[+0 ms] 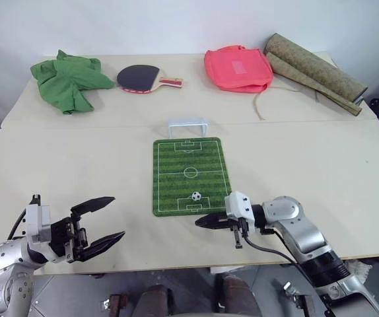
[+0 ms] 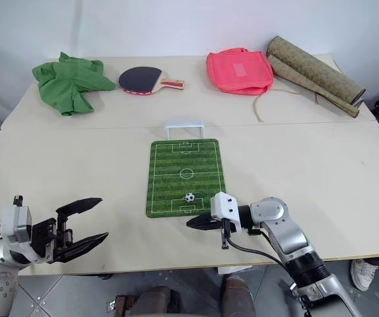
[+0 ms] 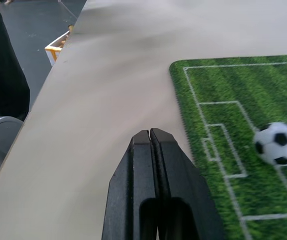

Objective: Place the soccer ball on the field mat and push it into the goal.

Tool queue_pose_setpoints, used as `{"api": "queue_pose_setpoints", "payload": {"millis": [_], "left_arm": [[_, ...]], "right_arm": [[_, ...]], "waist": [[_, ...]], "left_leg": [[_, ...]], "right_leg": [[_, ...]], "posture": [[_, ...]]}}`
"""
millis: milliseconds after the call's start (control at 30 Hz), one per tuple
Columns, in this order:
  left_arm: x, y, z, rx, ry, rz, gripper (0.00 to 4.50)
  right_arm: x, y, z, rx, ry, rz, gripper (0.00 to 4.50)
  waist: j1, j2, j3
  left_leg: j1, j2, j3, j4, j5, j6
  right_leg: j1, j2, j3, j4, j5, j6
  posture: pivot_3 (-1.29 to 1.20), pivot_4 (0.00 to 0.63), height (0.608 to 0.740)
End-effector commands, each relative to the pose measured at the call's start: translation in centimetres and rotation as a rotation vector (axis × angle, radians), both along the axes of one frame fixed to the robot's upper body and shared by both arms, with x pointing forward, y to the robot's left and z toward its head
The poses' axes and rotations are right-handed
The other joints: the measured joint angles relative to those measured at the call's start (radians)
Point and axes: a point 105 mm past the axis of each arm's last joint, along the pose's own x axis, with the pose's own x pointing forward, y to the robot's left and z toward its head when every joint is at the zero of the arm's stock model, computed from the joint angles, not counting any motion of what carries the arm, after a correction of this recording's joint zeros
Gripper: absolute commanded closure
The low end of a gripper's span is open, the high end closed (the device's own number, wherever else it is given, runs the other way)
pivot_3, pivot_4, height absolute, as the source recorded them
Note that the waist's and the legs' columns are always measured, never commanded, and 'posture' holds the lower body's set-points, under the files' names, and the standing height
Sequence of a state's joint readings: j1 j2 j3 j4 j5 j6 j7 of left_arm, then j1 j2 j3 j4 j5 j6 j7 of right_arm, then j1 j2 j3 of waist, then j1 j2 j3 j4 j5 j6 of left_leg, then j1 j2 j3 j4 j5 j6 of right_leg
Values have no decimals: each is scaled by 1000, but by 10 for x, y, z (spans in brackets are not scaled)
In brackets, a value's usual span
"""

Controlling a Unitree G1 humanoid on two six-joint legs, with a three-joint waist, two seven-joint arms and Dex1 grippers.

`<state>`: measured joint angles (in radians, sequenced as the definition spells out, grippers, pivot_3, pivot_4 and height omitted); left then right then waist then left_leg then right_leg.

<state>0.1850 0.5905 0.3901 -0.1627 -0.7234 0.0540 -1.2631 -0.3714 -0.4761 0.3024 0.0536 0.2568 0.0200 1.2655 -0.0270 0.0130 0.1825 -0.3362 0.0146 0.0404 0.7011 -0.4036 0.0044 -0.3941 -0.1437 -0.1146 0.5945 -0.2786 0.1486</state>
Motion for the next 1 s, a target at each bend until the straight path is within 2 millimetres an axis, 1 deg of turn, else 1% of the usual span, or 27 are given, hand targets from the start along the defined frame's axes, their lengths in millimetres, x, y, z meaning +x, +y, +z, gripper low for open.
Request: {"api": "queue_pose_setpoints", "payload": {"millis": [33,167,267,300,367,467,533,567,633,733,833,933,1000], "left_arm": [[1,-3,6,24,-24,0,0],[4,-3,5,23,-20,14,0],[11,0,7,-5,-27,78,0],[15,2,9,-29,-28,115,0],[21,5,11,-57,-23,165,0],[28,7,15,-101,-27,221,0],[36,13,17,-149,-12,305,0],[40,15,17,-152,-9,341,0],[42,17,14,-133,-1,371,0],[42,18,11,-112,8,374,0],[44,19,11,-114,13,375,0],[45,20,13,-99,-1,369,0],[46,22,18,-105,-32,373,0]], "right_arm": [[10,4,11,33,-21,2,4449],[25,8,12,16,-29,-28,4449],[44,10,14,-10,-41,-85,4449],[56,12,18,1,-52,-133,4449],[72,15,26,32,-71,-207,4449],[86,17,40,82,-96,-267,4449],[95,17,54,130,-108,-327,4449],[93,18,60,153,-102,-318,4449],[85,20,65,175,-88,-288,4449],[72,20,64,172,-73,-255,4449],[61,9,60,163,-78,-231,4449],[51,-8,58,163,-81,-208,4449],[42,-27,58,181,-105,-198,4449]], "waist": [[-1,0,0],[-2,0,0],[-3,0,0],[-3,0,0],[-4,0,0],[-4,0,0],[-3,0,0],[-3,0,0],[-4,0,0],[-4,0,0],[1,0,0],[1,0,0],[1,0,0]], "left_leg": [[0,0,0,0,0,0],[0,0,0,0,0,0],[0,0,0,0,0,0],[0,0,0,0,0,0],[0,0,0,0,0,0],[0,0,-1,0,0,0],[0,0,-1,0,0,0],[-1,0,-2,0,0,0],[-1,0,-2,-1,0,0],[-1,0,-2,-1,0,0],[-1,0,-1,-1,0,0],[-2,-1,-1,-1,0,0],[-1,-1,-1,-1,0,0]], "right_leg": [[0,0,0,0,0,0],[0,0,0,0,0,0],[0,0,0,0,0,0],[0,0,0,0,0,0],[0,0,0,0,0,0],[0,0,0,1,0,0],[0,0,-1,1,0,0],[0,0,-1,1,0,0],[0,0,-2,0,0,0],[-1,0,-2,0,0,0],[0,0,-2,0,0,0],[0,0,-2,-1,0,0],[0,0,-2,-1,0,0]], "posture": [[0,150,740],[0,150,740],[0,150,740],[0,150,740],[0,150,740],[0,150,740],[0,150,740],[0,150,740],[0,150,740],[0,150,740],[0,150,740],[0,150,740],[0,150,740]]}}
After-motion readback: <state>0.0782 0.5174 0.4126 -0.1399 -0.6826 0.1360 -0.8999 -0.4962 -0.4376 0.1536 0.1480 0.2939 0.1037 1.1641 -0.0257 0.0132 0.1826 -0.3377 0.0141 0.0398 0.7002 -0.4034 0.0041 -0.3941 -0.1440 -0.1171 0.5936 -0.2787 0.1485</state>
